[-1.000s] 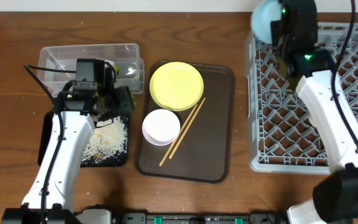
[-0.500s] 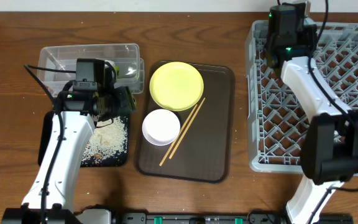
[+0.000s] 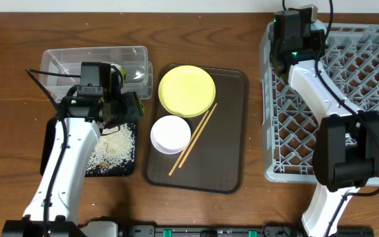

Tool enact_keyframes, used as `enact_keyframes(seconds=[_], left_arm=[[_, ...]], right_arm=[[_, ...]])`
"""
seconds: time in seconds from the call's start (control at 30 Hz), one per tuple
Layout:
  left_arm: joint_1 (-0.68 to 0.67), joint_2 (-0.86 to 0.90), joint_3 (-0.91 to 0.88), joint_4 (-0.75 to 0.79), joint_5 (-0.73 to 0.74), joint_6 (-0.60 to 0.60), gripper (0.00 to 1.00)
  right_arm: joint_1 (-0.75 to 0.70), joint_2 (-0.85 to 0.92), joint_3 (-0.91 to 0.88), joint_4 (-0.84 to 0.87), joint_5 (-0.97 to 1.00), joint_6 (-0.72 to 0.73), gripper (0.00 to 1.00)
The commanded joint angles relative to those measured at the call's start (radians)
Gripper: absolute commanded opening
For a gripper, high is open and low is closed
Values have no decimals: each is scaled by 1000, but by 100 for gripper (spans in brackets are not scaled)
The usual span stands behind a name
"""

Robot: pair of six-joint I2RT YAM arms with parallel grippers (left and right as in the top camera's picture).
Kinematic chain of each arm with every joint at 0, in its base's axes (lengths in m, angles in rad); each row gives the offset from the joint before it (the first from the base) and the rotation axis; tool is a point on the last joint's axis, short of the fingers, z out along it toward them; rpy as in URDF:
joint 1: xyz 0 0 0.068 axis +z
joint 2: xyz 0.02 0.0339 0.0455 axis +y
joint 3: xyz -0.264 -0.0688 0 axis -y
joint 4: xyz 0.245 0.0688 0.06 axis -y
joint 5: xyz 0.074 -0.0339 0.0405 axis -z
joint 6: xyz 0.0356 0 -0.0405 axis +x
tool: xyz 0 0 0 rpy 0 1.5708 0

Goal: Sort waste into correct bins and load items into the dishwasher rack
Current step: 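Set the light-blue bowl into the back of the rack, release, then reach the right gripper to the white bowl and grasp its rim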

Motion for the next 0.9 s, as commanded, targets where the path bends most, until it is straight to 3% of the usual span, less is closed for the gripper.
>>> enact_keyframes(seconds=[0.0,0.5,0.73,0.77,0.87], left_arm=[[5,5,8,-7,-13,6,61],[5,5,8,-7,-13,6,61],[5,5,8,-7,-13,6,61],[5,5,8,-6,-13,6,61],[5,5,8,-6,-13,6,61]], right_arm=[[19,17,-2,-30,-11,12,1],[79,16,-1,-269,-11,111,1],[119,-23,-1,-448,-68,336,11],[120,-32,-1,-463,-101,349,16],[119,-76,-1,-505,-230,364,46]])
